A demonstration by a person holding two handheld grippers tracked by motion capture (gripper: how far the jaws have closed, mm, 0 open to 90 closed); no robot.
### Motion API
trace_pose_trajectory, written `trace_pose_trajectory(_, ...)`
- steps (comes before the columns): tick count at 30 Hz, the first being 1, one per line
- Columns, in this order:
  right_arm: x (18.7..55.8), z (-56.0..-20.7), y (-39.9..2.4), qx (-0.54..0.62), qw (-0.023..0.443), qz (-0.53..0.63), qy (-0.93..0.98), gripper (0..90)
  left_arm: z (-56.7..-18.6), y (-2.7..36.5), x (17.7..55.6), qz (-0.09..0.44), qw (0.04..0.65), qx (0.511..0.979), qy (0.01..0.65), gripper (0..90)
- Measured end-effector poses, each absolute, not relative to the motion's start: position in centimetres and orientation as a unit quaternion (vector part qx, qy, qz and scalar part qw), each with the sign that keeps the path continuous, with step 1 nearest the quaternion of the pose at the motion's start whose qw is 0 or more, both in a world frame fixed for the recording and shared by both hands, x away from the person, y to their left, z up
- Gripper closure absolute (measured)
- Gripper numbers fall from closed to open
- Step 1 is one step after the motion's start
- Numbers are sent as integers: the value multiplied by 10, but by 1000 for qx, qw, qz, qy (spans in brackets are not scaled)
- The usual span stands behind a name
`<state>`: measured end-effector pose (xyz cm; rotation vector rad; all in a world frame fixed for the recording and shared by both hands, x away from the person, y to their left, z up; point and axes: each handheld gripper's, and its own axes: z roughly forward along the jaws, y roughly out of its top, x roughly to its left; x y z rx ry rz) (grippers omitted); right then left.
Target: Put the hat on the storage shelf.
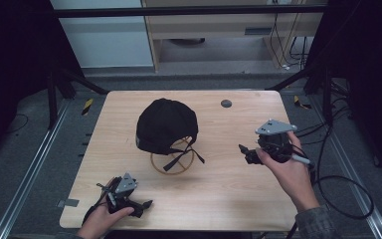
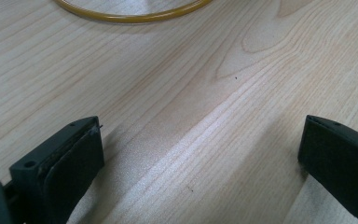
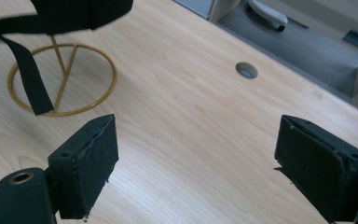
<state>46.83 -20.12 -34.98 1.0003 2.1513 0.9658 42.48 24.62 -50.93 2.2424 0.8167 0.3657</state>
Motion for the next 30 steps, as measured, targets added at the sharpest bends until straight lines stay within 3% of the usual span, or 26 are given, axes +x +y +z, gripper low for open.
trace_pose_trajectory(30, 479, -471, -161, 420, 209, 362, 806, 146, -509, 246, 425, 142, 355, 868, 317, 0)
